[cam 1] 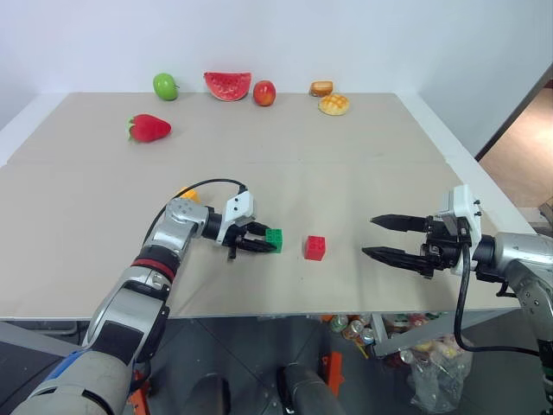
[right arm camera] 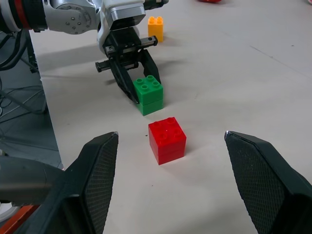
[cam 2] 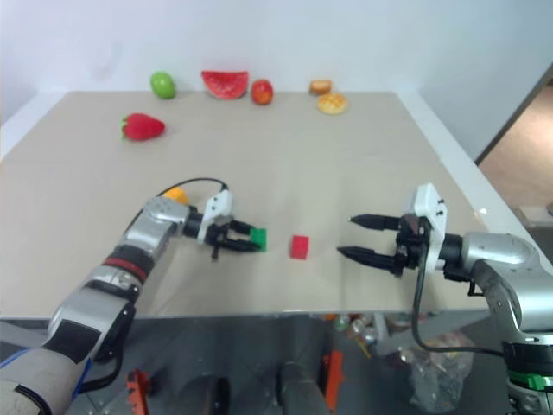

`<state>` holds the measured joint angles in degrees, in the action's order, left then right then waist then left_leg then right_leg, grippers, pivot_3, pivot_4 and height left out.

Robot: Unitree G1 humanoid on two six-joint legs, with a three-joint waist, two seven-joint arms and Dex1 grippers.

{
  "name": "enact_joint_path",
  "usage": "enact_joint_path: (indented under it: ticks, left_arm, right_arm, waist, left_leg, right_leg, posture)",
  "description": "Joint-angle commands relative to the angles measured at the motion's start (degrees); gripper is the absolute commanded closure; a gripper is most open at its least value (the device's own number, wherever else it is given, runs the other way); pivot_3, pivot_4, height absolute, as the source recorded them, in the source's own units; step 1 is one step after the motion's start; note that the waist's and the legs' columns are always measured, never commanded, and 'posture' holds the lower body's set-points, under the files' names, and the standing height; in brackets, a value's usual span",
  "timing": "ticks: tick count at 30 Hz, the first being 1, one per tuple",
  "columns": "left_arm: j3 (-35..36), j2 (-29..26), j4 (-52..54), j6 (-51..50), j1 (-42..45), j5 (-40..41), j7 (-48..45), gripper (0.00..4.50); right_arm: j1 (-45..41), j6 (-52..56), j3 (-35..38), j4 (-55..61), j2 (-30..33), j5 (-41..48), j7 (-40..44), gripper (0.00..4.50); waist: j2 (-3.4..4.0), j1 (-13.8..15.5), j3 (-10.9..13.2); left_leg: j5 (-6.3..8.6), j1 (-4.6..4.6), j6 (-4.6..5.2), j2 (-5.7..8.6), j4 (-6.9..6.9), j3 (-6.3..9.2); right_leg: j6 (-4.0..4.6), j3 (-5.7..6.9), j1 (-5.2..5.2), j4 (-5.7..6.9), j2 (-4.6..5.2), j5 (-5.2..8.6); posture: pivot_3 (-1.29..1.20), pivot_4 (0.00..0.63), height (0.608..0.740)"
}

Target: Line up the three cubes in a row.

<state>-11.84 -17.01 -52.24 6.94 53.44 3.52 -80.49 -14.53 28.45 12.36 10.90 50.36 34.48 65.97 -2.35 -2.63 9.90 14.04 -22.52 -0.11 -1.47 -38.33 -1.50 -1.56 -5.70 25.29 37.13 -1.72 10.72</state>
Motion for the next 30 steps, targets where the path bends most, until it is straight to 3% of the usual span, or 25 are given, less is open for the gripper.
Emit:
enact_joint_path:
  ticks: [1,18,20,26,30]
  left_arm:
    - [0.05,-0.47,2.41,-1.08,-0.22,0.14,-0.92,3.2]
    - [-0.2,-2.73,11.2,-5.42,-6.24,0.7,1.02,3.2]
    - [-0.17,-2.52,11.64,-6.08,-6.55,1.05,1.26,2.18]
    - [0.2,-1.98,12.06,-5.69,-6.64,1.18,2.6,0.17]
    - [0.52,-3.11,12.16,-4.93,-6.93,0.97,3.08,0.08]
  right_arm:
    - [-1.82,-1.44,-0.8,-0.35,-0.69,-0.63,-0.27,0.9]
    - [-5.44,-3.15,-3.92,-3.72,-2.44,-1.95,0.59,0.9]
    - [-5.32,-3.18,-3.88,-3.65,-2.35,-1.94,0.63,0.9]
    - [-5.29,-3.04,-3.94,-3.39,-2.37,-1.95,0.44,0.9]
    - [-5.39,-2.83,-3.95,-3.08,-2.39,-1.78,0.35,0.9]
  waist:
    - [0.0,0.0,0.0]
    - [0.0,-0.17,0.0]
    - [0.0,-0.16,0.0]
    - [0.0,-0.08,0.0]
    - [0.0,-0.1,0.0]
  left_leg:
    - [0.0,0.0,0.0,-0.01,0.0,0.0]
    - [0.04,0.05,0.07,-0.09,0.0,-0.04]
    - [0.04,0.05,0.07,-0.09,0.0,-0.03]
    - [0.04,0.04,0.08,-0.09,-0.01,-0.01]
    - [0.04,0.03,0.07,-0.07,-0.04,-0.04]
  right_leg:
    - [0.0,0.0,0.0,0.0,-0.01,0.0]
    - [0.02,-0.05,0.0,0.03,-0.09,0.0]
    - [0.02,-0.04,0.0,0.02,-0.1,0.0]
    - [0.02,-0.01,0.01,0.02,-0.09,0.0]
    - [0.02,-0.07,0.0,0.02,-0.09,-0.01]
  posture:
    - [0.0,0.15,0.74]
    - [0.0,0.15,0.74]
    - [0.0,0.15,0.74]
    - [0.0,0.15,0.74]
    - [0.0,0.15,0.74]
